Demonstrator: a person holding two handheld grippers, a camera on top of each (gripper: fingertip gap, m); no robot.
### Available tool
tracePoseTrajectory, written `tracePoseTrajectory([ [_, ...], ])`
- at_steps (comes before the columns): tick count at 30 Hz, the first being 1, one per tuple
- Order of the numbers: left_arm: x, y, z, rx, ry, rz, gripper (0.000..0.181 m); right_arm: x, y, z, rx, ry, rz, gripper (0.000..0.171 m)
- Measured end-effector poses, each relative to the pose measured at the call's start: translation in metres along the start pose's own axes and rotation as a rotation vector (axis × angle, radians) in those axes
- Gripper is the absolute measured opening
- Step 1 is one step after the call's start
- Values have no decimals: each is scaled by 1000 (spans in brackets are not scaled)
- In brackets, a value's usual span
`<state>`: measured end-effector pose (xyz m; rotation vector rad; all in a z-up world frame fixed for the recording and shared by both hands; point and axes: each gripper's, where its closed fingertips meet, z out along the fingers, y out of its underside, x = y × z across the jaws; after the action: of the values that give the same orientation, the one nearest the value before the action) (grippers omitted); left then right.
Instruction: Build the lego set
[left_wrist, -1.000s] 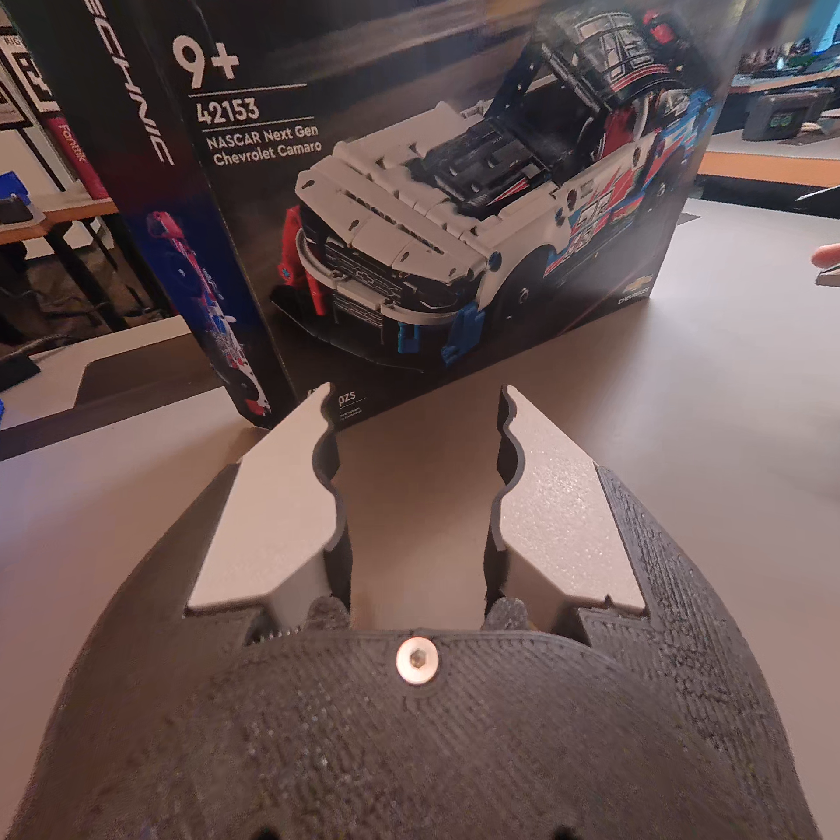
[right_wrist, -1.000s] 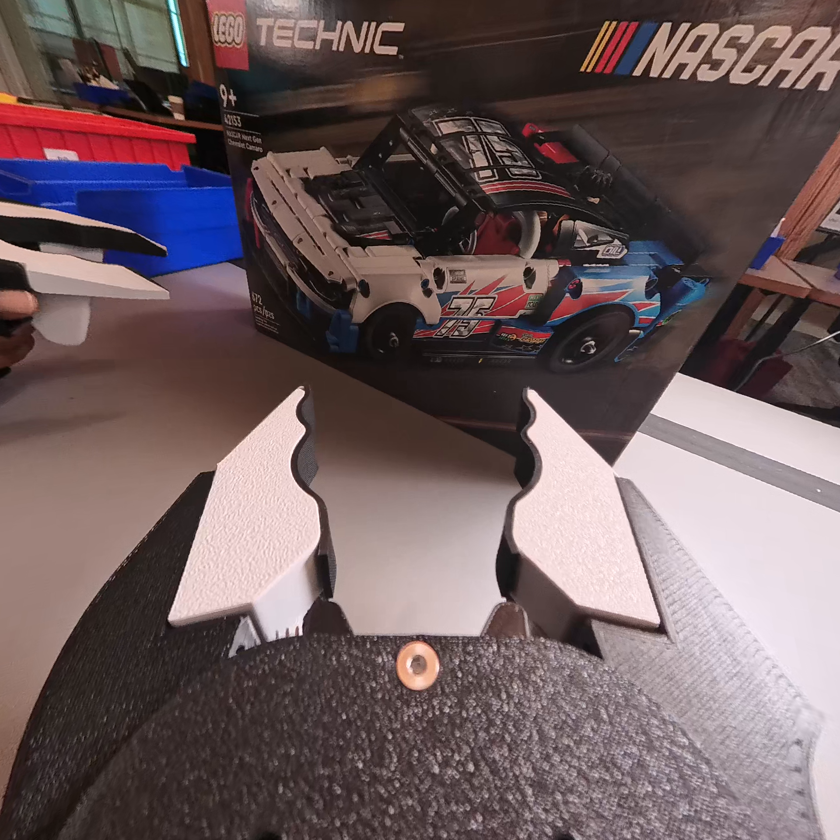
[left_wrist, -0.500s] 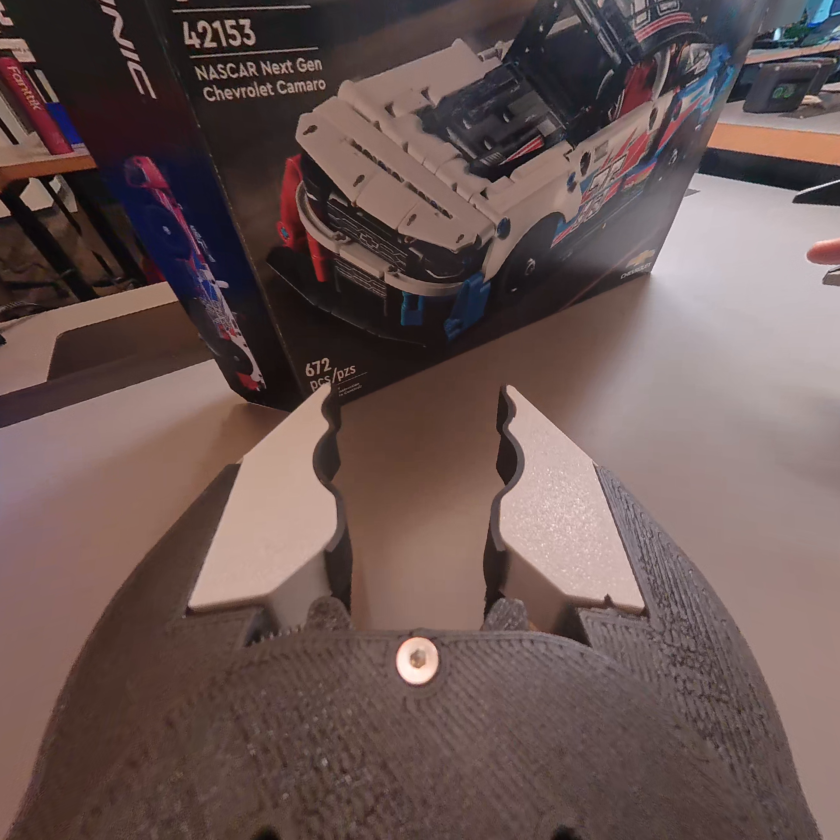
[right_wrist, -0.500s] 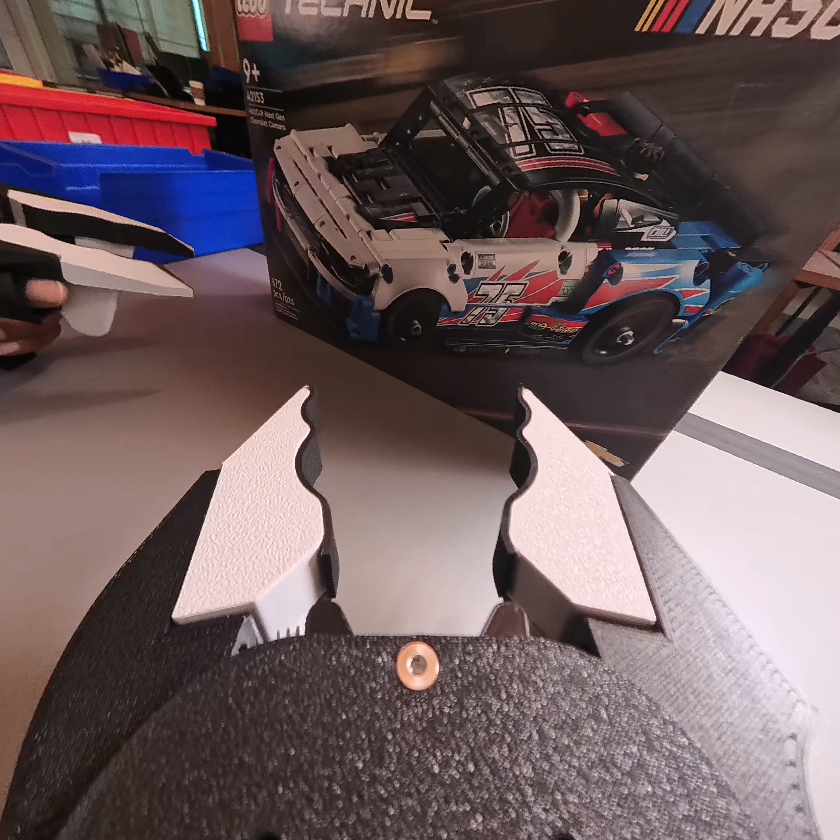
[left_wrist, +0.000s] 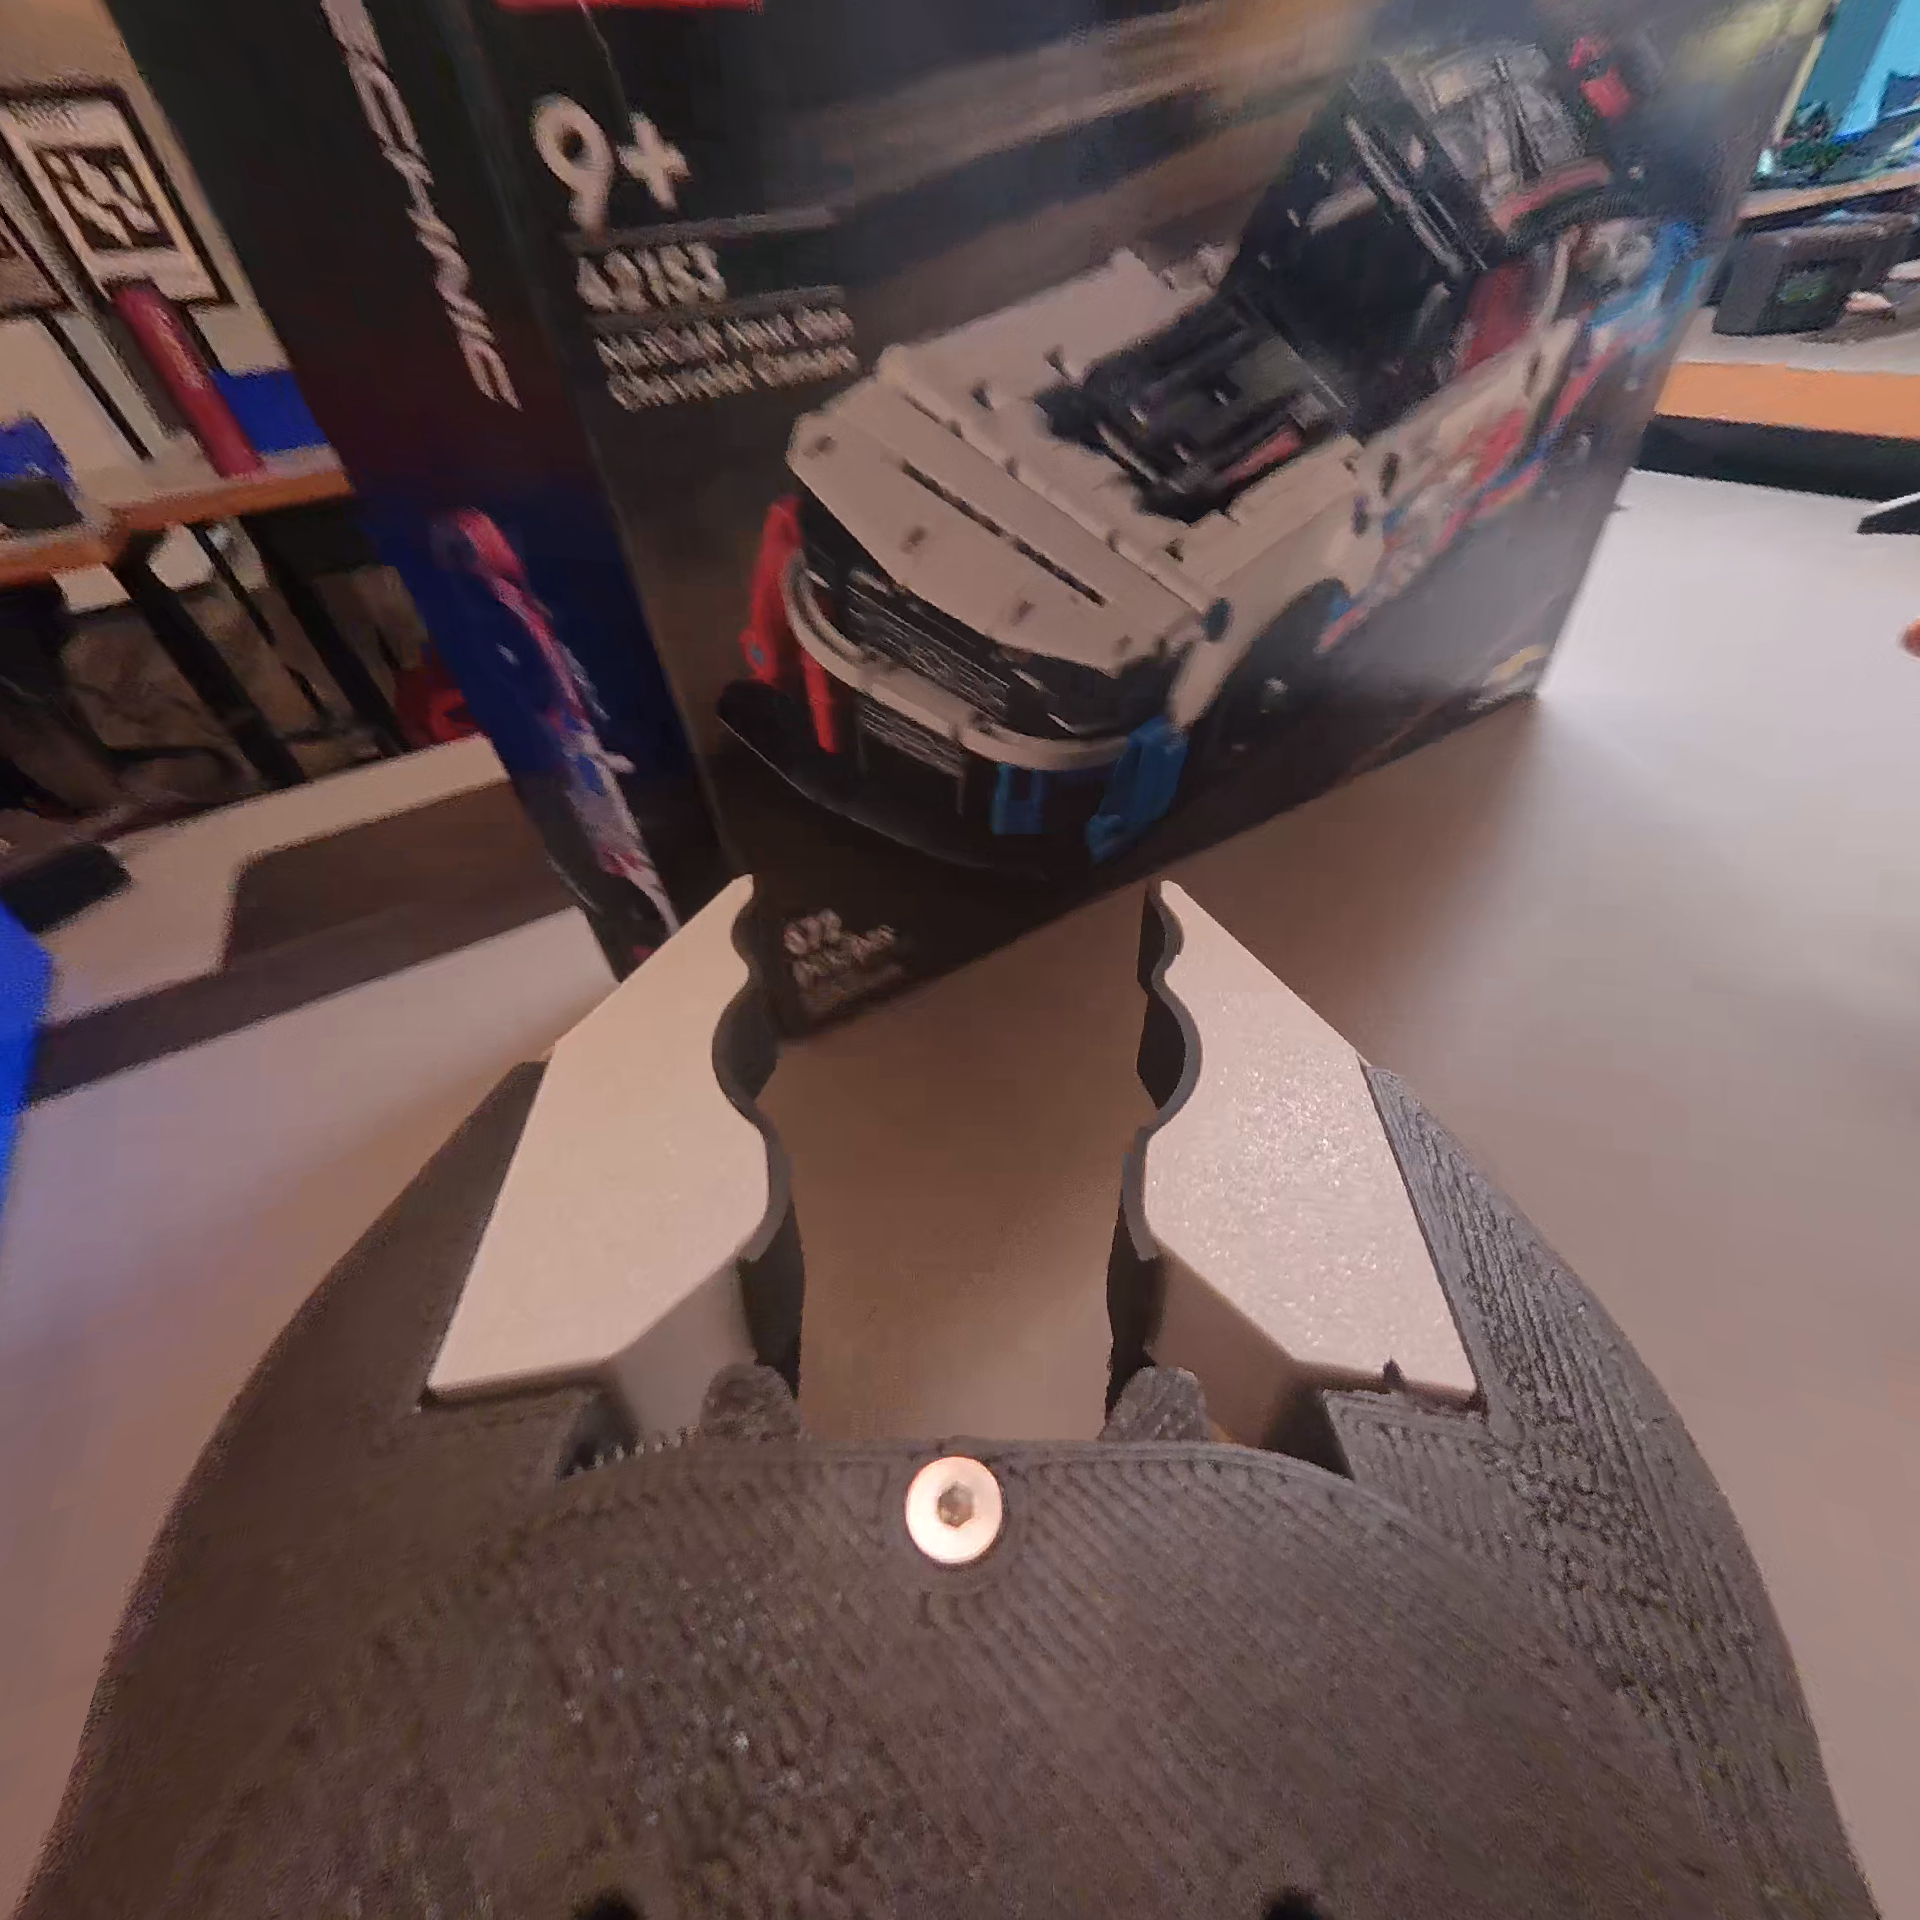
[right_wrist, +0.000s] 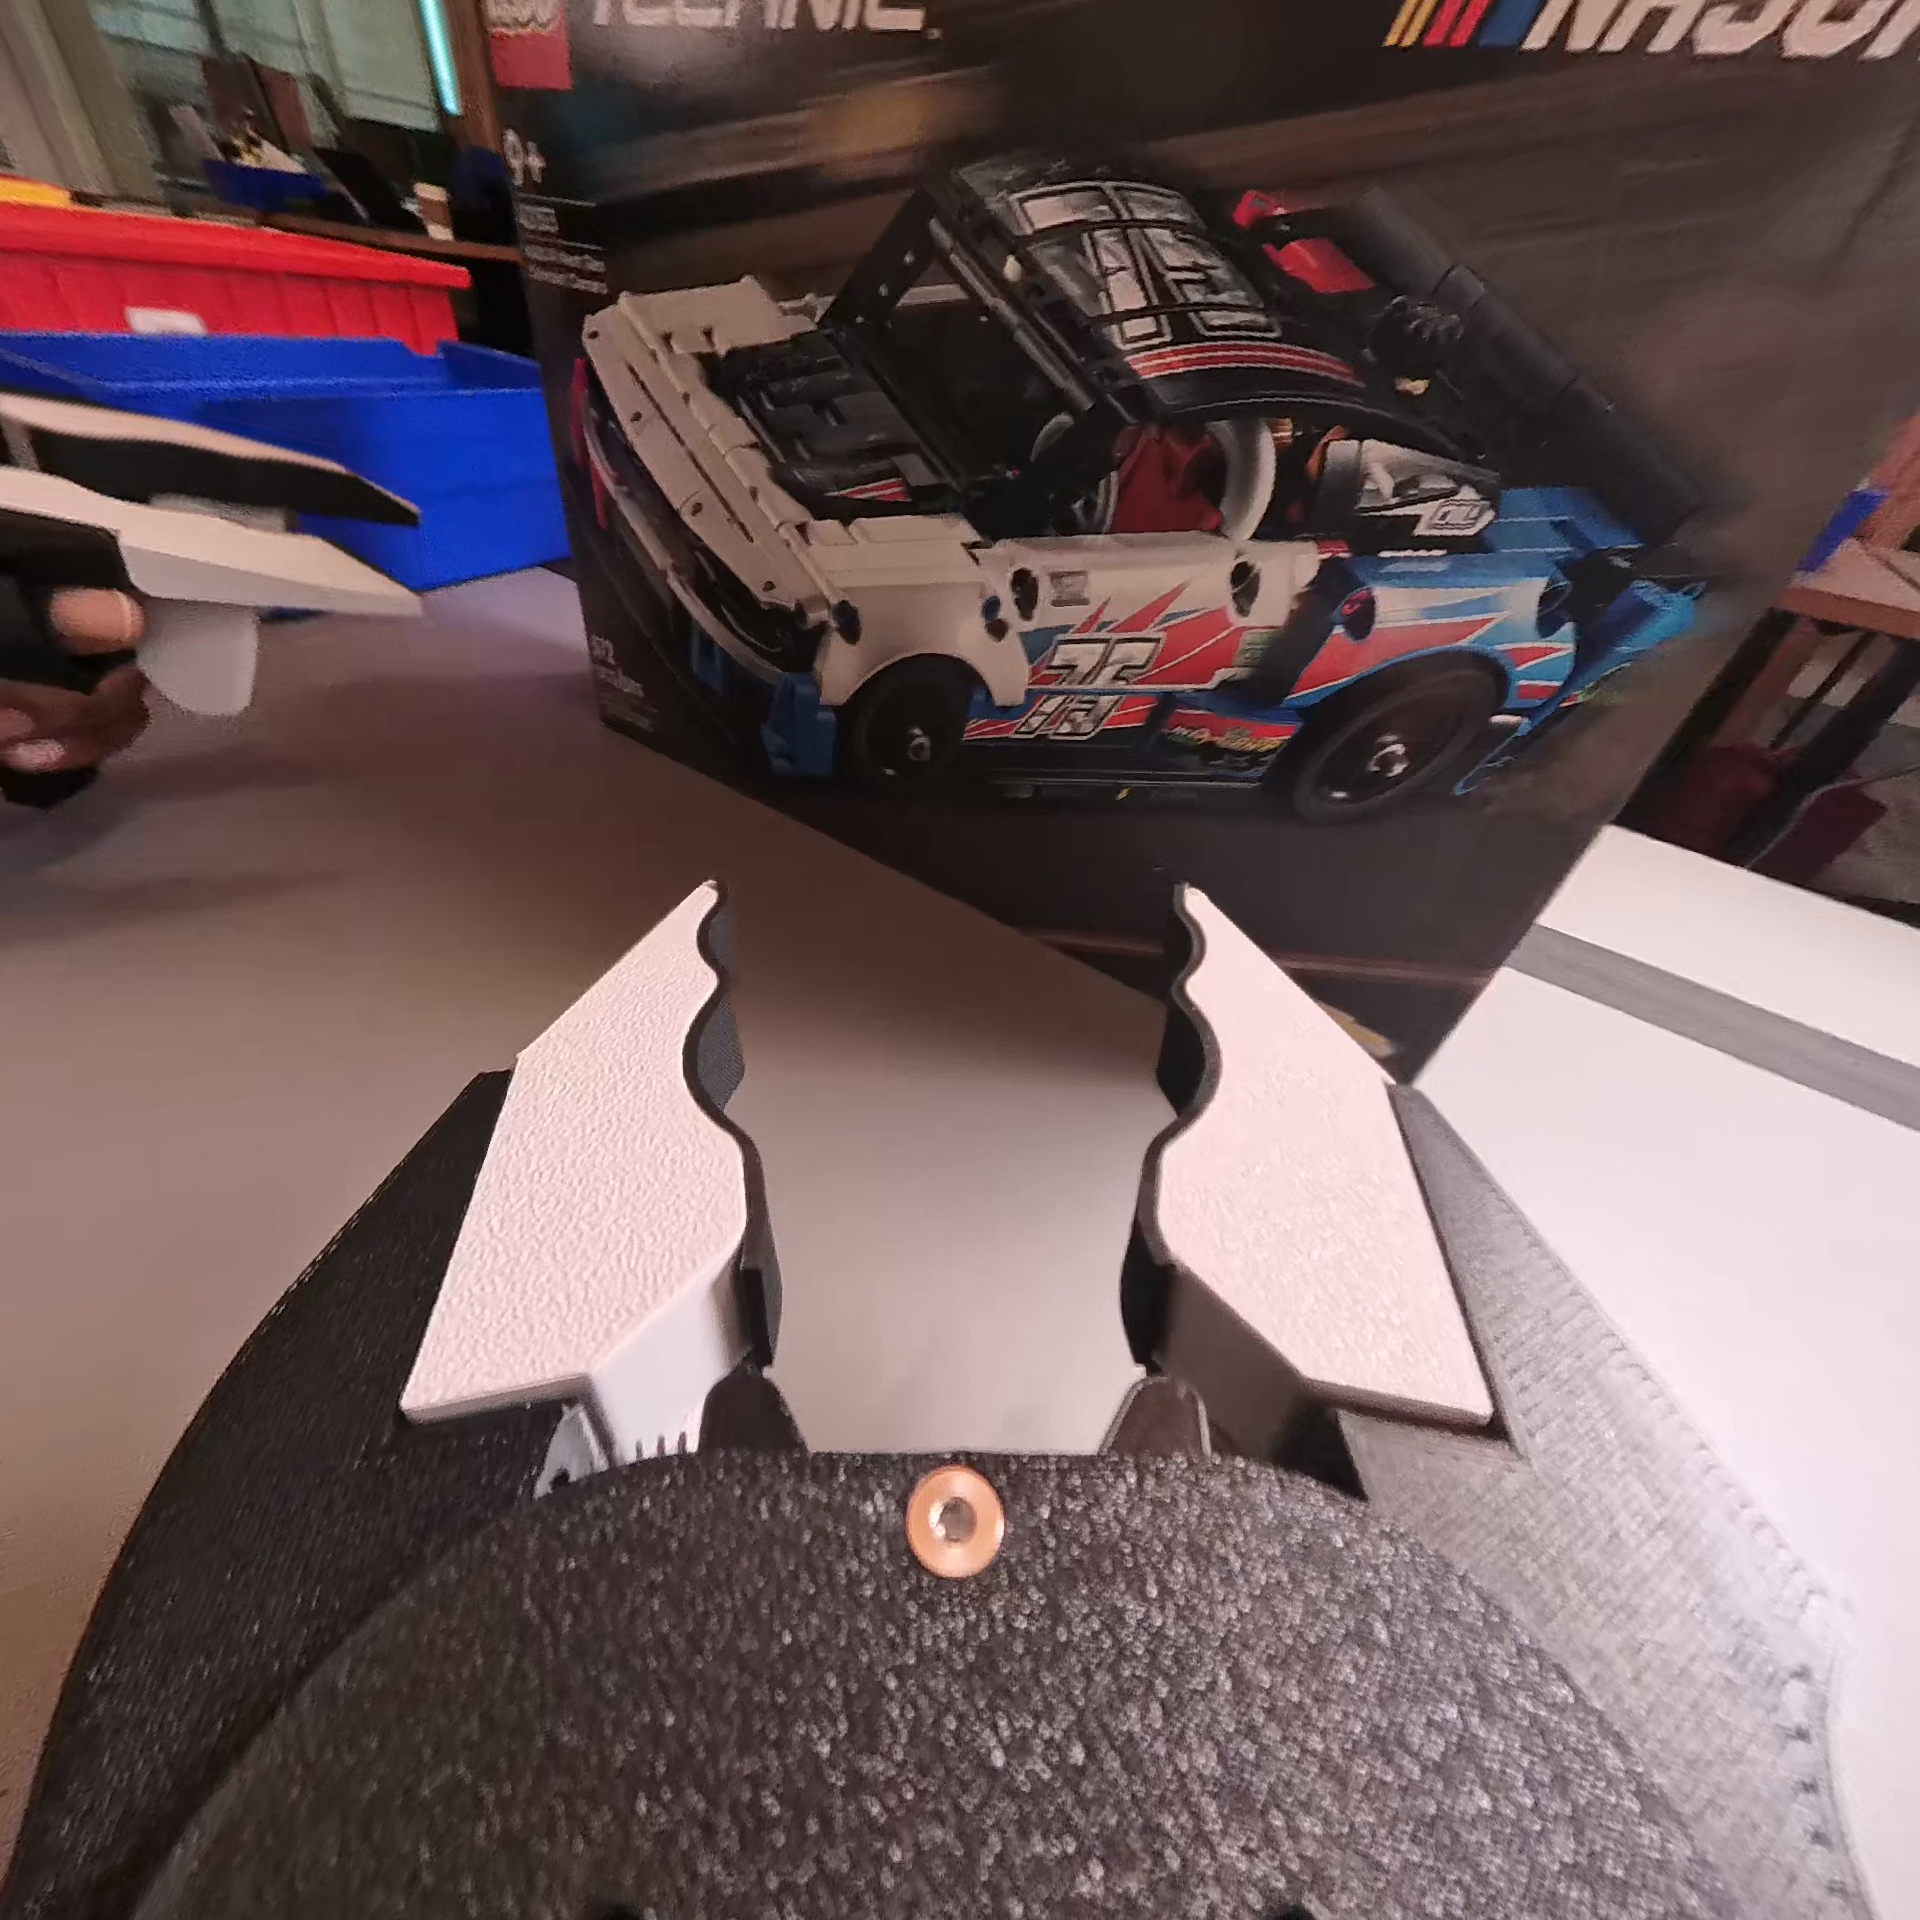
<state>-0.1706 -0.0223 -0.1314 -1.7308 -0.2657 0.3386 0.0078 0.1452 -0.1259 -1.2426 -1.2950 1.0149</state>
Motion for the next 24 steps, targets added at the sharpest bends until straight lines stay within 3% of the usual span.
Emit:
tracePoseTrajectory([
  [3,-26,-21,9,35,23,3,75,25,-3,7,-40,39,-37,90],
  [5,-44,-29,20,6,96,-2,90,49,-14,13,-43,64,-34,98],
  [9,-75,-27,44,-82,241,-49,109,103,-31,30,-52,143,-92,109],
  [12,-74,-18,61,-168,379,-6,112,125,-22,52,-95,125,-27,119],
  [17,-52,-17,92,-189,474,82,113,120,-6,83,-146,-25,-23,119],
  [20,-45,-13,108,-210,361,178,110,130,-6,86,-91,-7,-5,109],
  [24,-27,-13,92,-232,327,234,101,142,-8,78,-59,-20,55,104],
])
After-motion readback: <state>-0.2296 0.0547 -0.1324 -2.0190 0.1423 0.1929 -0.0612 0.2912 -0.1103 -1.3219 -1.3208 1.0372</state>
